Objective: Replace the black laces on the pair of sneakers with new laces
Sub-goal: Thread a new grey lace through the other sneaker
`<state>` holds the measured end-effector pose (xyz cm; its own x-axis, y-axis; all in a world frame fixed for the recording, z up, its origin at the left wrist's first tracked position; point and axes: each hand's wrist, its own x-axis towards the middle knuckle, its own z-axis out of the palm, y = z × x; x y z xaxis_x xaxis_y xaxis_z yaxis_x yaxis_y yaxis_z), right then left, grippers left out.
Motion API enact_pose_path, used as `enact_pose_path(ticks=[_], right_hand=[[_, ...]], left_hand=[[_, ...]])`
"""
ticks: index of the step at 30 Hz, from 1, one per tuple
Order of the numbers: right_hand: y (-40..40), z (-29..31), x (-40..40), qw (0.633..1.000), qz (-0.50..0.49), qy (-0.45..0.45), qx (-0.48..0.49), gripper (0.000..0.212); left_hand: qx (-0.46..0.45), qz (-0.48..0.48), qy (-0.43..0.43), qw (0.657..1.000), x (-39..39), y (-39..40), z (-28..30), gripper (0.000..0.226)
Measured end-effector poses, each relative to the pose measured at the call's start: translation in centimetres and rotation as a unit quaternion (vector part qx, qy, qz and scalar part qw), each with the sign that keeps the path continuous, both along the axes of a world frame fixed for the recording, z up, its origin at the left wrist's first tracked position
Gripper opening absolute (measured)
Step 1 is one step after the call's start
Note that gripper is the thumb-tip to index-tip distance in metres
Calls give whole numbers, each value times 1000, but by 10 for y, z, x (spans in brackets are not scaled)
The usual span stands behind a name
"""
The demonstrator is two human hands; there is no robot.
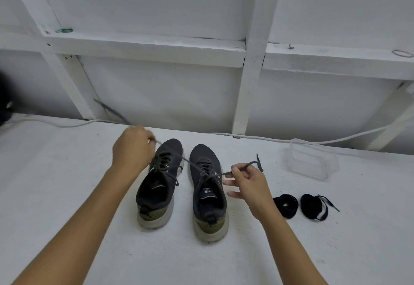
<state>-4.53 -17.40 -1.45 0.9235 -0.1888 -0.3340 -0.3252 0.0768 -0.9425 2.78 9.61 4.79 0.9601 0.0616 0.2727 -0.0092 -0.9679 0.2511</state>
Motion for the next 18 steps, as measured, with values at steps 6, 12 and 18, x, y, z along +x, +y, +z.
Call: enact_pose_path(ticks=[6,12,18], right_hand=[[-13,8,-1,920,133,75,-362,58],[-6,21,3,913,202,-93,-343,8],[0,20,8,890,261,-66,-367,9]], left_hand=[[59,-63,113,990,-34,-2,-13,37],[-61,-300,99,947,-49,-54,-32,34],[-61,-287,143,945,-45,-66,-38,23]])
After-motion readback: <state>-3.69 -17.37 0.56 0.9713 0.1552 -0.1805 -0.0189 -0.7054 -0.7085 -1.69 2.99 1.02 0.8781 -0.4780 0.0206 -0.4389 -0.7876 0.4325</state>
